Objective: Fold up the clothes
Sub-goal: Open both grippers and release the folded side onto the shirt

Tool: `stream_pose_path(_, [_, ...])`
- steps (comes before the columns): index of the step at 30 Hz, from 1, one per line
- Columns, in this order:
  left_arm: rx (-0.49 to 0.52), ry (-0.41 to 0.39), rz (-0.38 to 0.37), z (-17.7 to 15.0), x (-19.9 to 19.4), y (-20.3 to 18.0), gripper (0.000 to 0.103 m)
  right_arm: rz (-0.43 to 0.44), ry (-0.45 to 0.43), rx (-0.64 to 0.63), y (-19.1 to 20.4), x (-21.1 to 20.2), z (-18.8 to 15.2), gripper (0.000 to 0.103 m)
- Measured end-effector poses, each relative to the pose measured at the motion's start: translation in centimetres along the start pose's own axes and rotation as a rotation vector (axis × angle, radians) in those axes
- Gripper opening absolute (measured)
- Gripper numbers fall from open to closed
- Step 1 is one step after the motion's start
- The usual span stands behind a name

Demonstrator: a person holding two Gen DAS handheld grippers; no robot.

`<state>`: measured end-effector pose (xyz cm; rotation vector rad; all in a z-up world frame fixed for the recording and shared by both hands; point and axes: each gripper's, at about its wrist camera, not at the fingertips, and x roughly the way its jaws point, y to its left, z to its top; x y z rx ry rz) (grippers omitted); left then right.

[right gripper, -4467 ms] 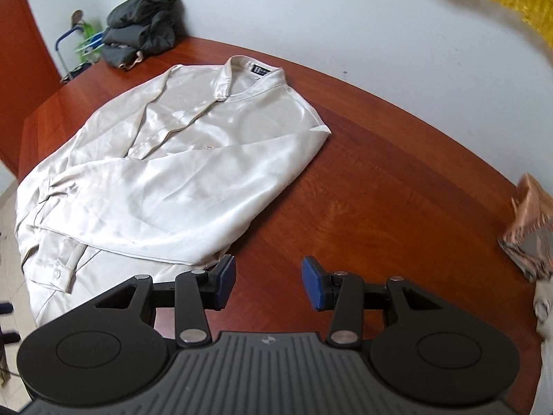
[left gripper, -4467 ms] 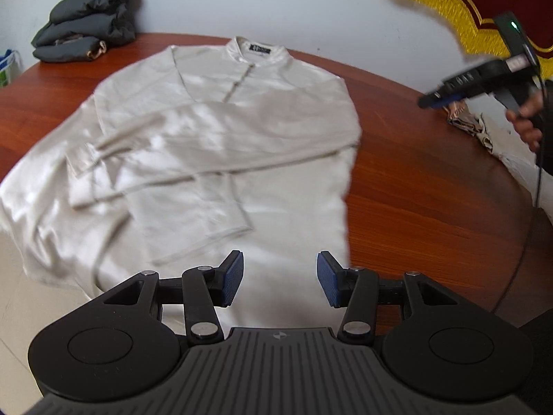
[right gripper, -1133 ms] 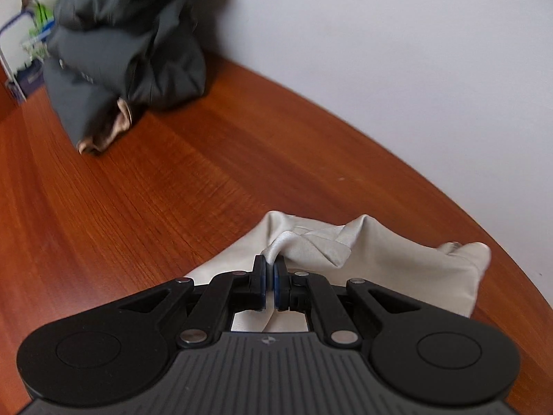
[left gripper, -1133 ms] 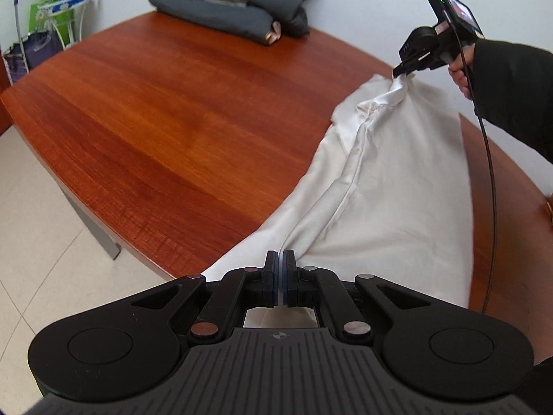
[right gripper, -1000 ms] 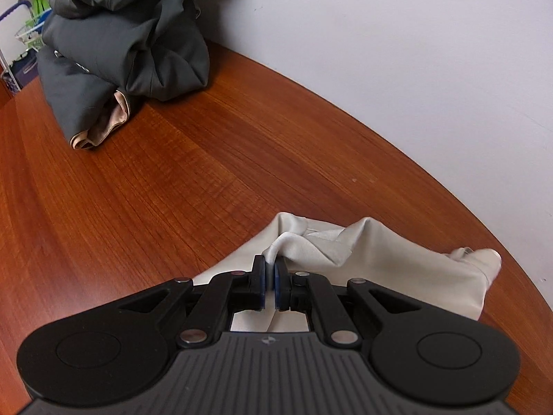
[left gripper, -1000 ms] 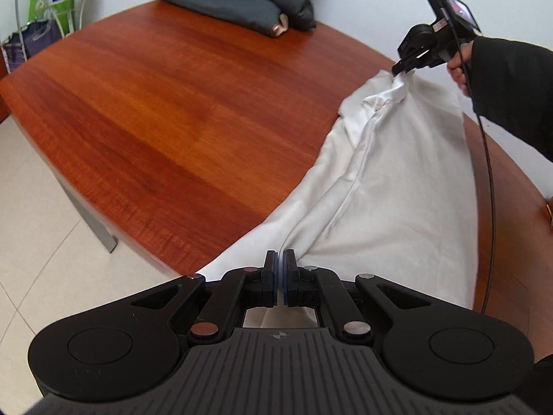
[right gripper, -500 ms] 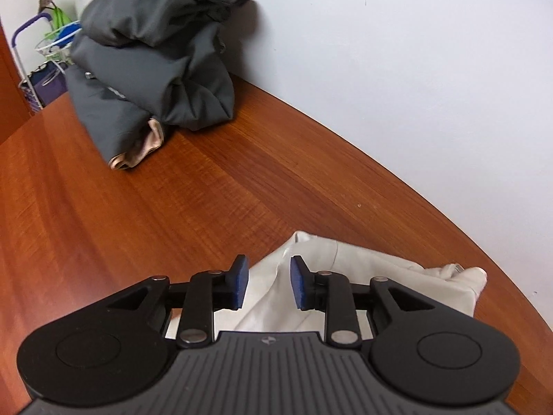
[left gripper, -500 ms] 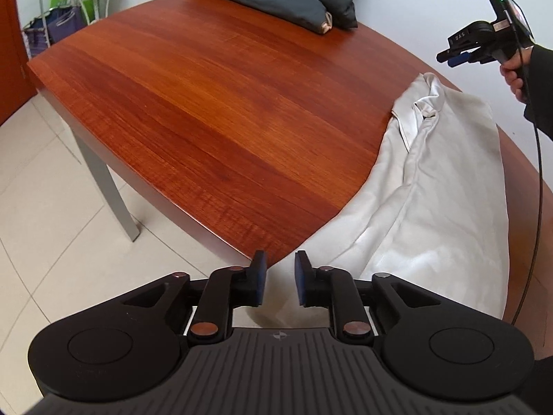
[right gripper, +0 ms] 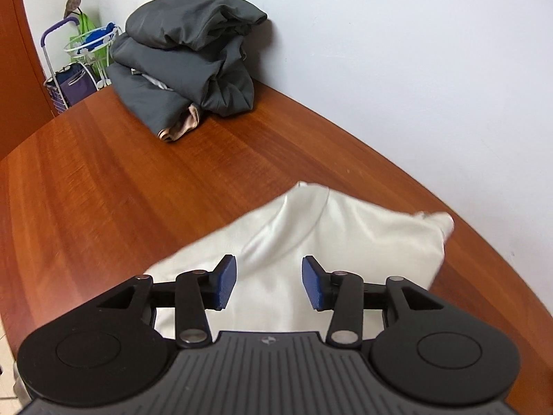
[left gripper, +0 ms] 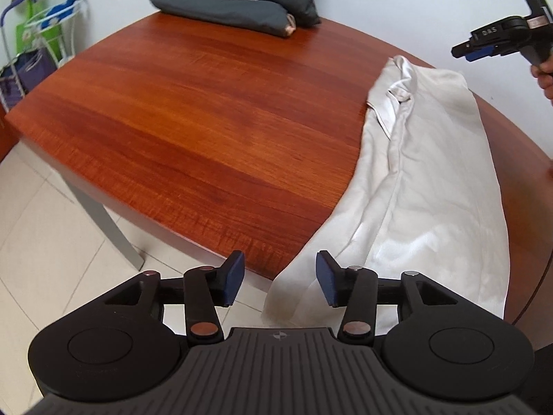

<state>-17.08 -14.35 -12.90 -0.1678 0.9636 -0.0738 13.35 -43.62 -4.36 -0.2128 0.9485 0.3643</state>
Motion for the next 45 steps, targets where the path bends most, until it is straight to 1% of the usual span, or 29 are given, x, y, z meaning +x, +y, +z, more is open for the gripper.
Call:
stream_pose_path(7, [0.055,0.006,-0.029,0.7,0.1,-0.5,0.053,0.004,-0.019,0.035,0.3,-4.8,-4.9,0.051])
stream_pose_path(8, [0.062,0.006,-0.034,0.8,0.1,-0.6,0.053,0.004,-0.020,0.036,0.3,-5.1,-5.1,0.052])
stream_pose_path(10, [0.073,0.002,-0.042,0.9,-0.2,-0.7,0.054,-0.001,-0.022,0.052,0.5,-6.6,-7.0,0.052])
stream_pose_path(12, [0.093,-0.007,-0.048,0.9,-0.5,-1.0,0.054,-0.003,-0.022,0.064,0.8,-7.5,-8.3,0.053])
stream_pose_path(14, [0.103,-0.006,-0.038,0.9,-0.6,-1.3,0.054,-0.005,-0.020,0.076,1.0,-8.3,-9.7,0.053])
stream_pose_path(18, [0.117,0.003,-0.045,0.6,-0.9,-1.6,0.055,-0.016,-0.012,0.108,1.4,-9.6,-12.7,0.053])
stream_pose_path(23, [0.175,0.014,-0.064,0.8,-0.9,-1.9,0.055,-0.031,0.002,0.142,2.1,-10.8,-15.8,0.053])
stream_pose_path(26, [0.213,0.029,-0.101,1.2,-0.6,-1.6,0.055,-0.049,0.002,0.174,2.4,-11.2,-16.7,0.054])
stream_pose_path(28, [0.257,0.041,-0.123,1.6,-0.3,-1.3,0.055,-0.063,-0.004,0.206,2.6,-11.7,-17.4,0.055])
stream_pose_path(32, [0.336,0.069,-0.178,2.7,0.6,-0.4,0.055,-0.089,-0.016,0.281,3.4,-12.3,-19.3,0.062])
stream_pose_path(34, [0.364,0.081,-0.203,3.2,1.0,-0.1,0.056,-0.105,-0.014,0.333,4.5,-12.5,-21.1,0.062])
stream_pose_path(38, [0.454,0.124,-0.277,4.2,2.4,0.3,0.057,-0.130,0.002,0.404,6.4,-12.5,-24.0,0.064])
stream_pose_path(41, [0.507,0.155,-0.317,4.3,3.5,-0.1,0.058,-0.156,0.018,0.470,8.3,-12.4,-26.5,0.064])
stream_pose_path(45, [0.573,0.189,-0.358,4.1,4.5,-0.7,0.058,-0.183,0.038,0.518,10.7,-12.4,-28.7,0.065])
